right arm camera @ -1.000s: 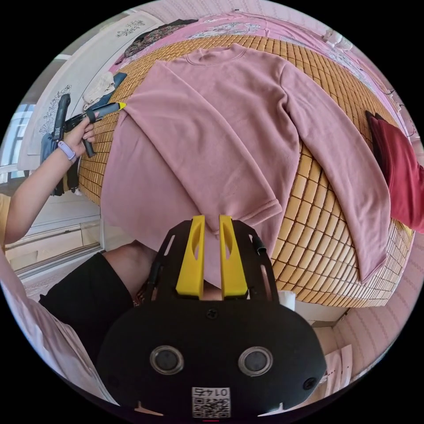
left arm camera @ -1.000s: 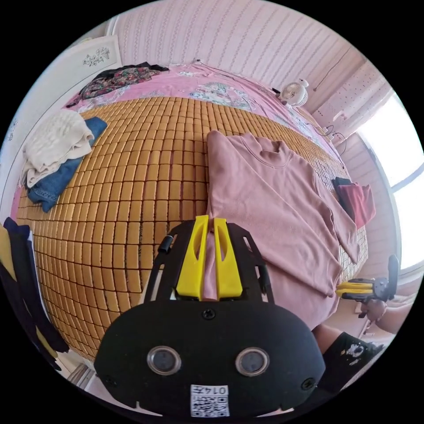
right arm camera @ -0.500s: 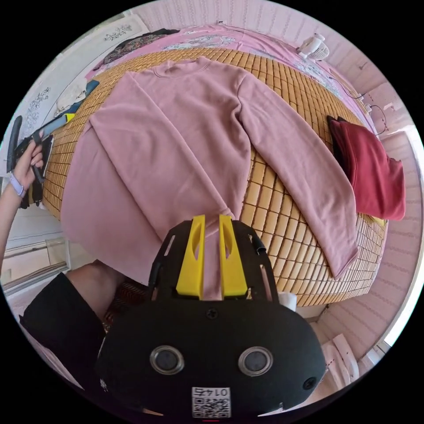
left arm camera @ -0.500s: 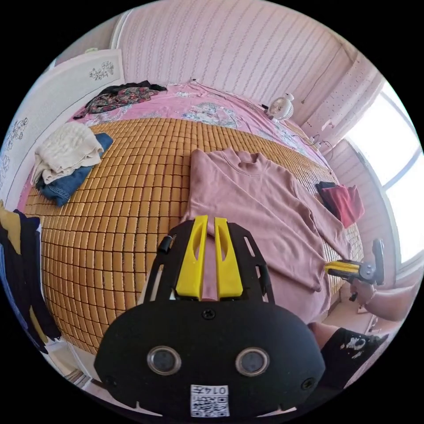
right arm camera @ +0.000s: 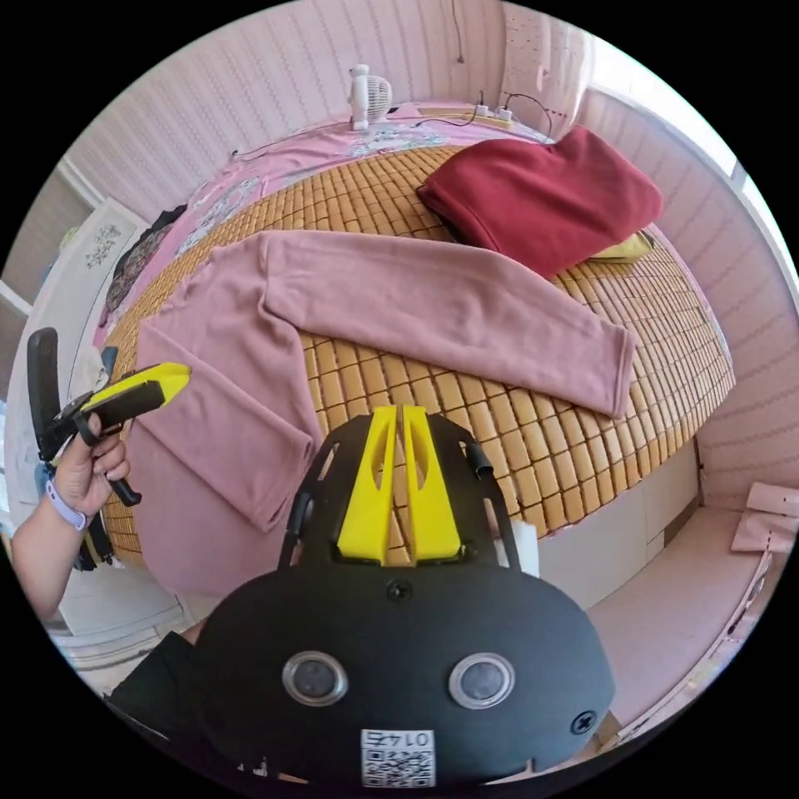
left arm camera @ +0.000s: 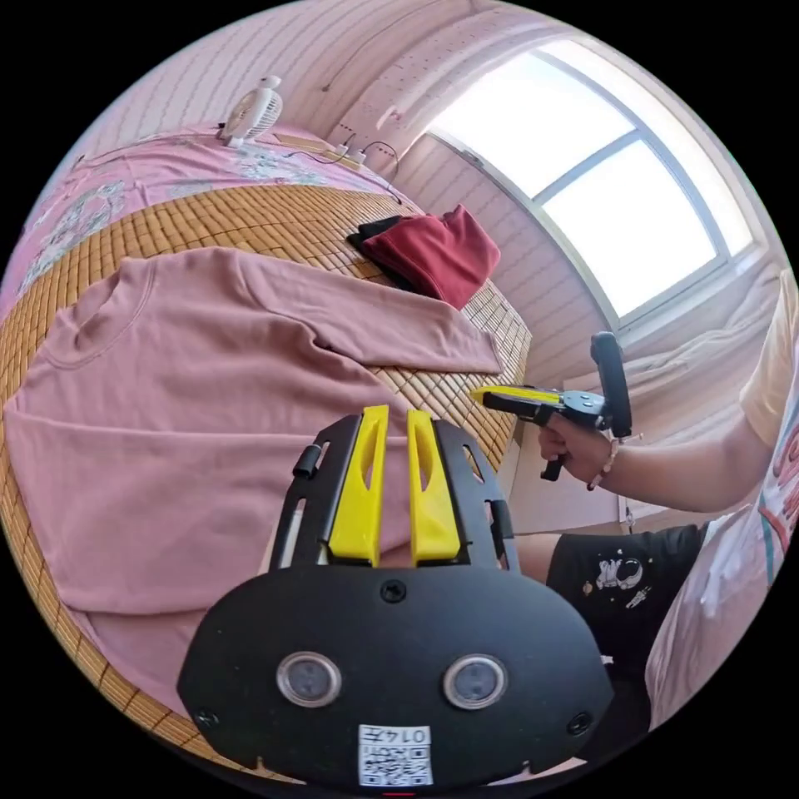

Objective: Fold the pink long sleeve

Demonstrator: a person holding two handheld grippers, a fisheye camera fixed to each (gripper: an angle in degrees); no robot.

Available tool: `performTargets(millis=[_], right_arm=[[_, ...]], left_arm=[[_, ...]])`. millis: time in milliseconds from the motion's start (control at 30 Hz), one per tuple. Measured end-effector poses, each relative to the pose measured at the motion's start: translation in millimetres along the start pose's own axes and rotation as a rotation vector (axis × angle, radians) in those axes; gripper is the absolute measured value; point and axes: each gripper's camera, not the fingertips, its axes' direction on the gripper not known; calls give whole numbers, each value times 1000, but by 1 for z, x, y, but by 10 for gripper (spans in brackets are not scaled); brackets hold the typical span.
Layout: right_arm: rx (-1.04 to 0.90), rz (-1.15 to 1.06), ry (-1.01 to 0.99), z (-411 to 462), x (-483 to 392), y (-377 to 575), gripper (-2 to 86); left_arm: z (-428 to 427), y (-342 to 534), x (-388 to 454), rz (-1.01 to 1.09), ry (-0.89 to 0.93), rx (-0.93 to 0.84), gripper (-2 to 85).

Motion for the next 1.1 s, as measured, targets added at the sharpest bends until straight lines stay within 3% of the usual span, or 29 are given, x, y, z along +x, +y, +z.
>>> performTargets(millis=[167, 300, 467, 567, 633, 800, 1000, 1100], right_arm=[[66, 261, 124, 3, 93, -6, 129], [90, 420, 169, 13, 157, -10, 139], [-5, 384, 96, 34, 184, -12, 92], [-56, 345, 50, 32, 187, -13, 50], [-25, 308, -28, 20, 182, -14, 34], [261, 113, -541, -42, 154, -28, 16], [494, -222, -1030, -111, 92, -74, 12], [392, -438, -1250, -117, 35, -81, 13]], left_arm=[[62, -39, 25, 99, -71, -79, 67], [113, -69, 49, 173, -105, -150, 64], [166, -89, 65, 230, -175, -216, 67], [191, -91, 63, 234, -293, -304, 27], [190, -93, 58, 219, -280, -318, 4], [178, -95, 38, 132, -202, -269, -7], [92, -91, 12, -32, -17, 68, 24], [20, -64, -10, -116, 26, 213, 41]])
